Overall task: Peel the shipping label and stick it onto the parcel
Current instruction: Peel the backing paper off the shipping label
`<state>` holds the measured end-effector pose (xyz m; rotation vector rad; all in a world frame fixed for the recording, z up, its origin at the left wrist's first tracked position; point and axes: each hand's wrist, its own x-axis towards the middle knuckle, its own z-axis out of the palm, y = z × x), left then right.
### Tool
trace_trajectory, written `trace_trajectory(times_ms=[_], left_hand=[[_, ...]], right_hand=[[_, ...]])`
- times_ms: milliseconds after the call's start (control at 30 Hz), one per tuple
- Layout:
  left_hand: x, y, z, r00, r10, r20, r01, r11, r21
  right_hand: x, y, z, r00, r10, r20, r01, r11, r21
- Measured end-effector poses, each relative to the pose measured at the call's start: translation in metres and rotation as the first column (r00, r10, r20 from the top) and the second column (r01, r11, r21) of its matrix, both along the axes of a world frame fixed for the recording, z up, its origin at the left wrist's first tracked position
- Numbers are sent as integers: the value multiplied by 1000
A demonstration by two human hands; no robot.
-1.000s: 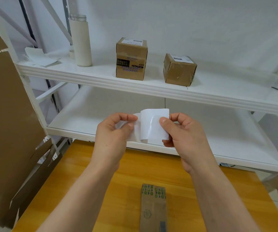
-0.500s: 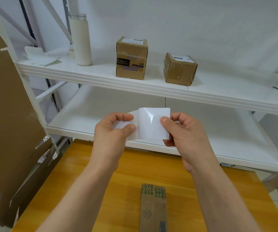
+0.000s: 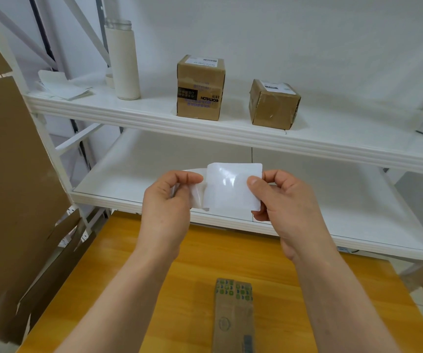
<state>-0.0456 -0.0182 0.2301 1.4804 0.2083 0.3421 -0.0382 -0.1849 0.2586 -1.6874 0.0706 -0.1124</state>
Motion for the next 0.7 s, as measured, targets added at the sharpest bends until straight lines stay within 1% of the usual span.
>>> trace_trajectory(times_ms=[167, 467, 700], left_hand=[[-1, 1, -1, 999, -45, 27, 46, 998, -45], [4, 2, -5, 999, 2, 32, -1, 1000, -29], [8, 4, -6, 999, 5, 33, -3, 998, -63]], right_hand=[[0, -1, 0, 1000, 10, 0, -10, 1000, -5], [4, -5, 0, 1000, -7, -2, 7, 1000, -7], [8, -3, -2, 1000, -4, -6, 4, 1000, -14]])
